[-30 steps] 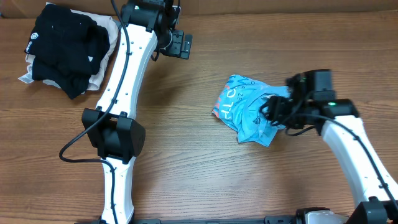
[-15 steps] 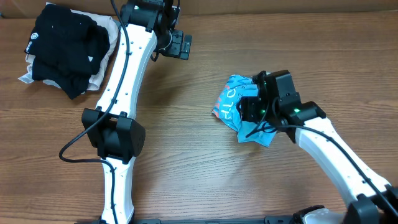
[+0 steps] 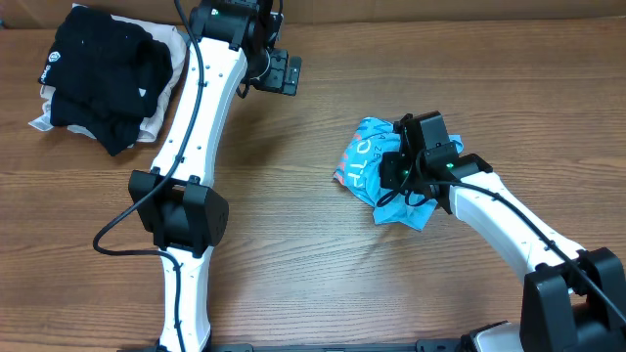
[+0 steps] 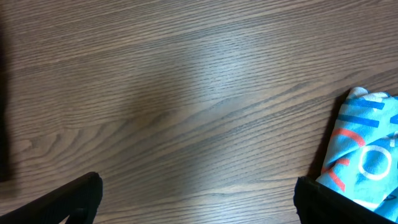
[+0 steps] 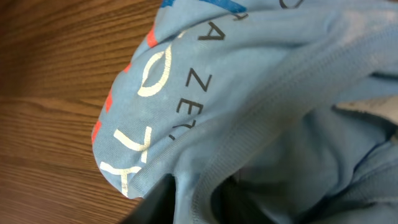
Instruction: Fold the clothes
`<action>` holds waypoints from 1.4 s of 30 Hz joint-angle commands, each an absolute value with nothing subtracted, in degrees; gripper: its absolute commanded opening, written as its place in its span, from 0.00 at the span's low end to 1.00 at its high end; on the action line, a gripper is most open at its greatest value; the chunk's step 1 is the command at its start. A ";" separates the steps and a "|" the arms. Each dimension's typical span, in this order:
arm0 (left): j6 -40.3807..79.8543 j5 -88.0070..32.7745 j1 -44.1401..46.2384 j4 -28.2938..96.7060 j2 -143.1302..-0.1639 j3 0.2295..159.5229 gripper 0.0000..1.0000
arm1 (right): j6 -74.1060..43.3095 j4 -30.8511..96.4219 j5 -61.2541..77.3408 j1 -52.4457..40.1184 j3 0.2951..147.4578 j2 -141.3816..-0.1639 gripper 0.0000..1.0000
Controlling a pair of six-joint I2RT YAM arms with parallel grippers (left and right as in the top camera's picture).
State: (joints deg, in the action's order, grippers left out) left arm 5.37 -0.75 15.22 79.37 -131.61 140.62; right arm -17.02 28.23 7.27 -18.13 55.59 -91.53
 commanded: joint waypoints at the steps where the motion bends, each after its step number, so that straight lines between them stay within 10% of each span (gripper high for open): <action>1: 3.84 -0.03 14.68 79.53 -130.17 141.49 1.00 | -18.11 27.44 6.44 -18.26 55.44 -92.29 0.18; 4: 3.84 -0.03 14.68 79.53 -130.17 141.49 1.00 | -19.51 27.35 5.91 -18.26 55.44 -92.29 0.04; 29: 3.81 -1.06 14.66 79.53 -130.17 141.49 1.00 | -25.06 56.90 6.94 -2.44 54.08 -80.90 0.04; 33: 3.81 -1.06 14.66 79.70 -130.17 141.49 1.00 | -25.08 55.81 6.00 -2.44 51.40 -81.01 0.53; 42: 1.32 -11.27 16.88 82.02 -130.17 141.49 1.00 | -24.75 57.93 6.31 1.10 57.74 -79.33 0.61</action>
State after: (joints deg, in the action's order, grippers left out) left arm 4.58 -4.38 15.38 81.36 -131.61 140.62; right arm -25.36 57.28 6.61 -0.82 52.90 -81.25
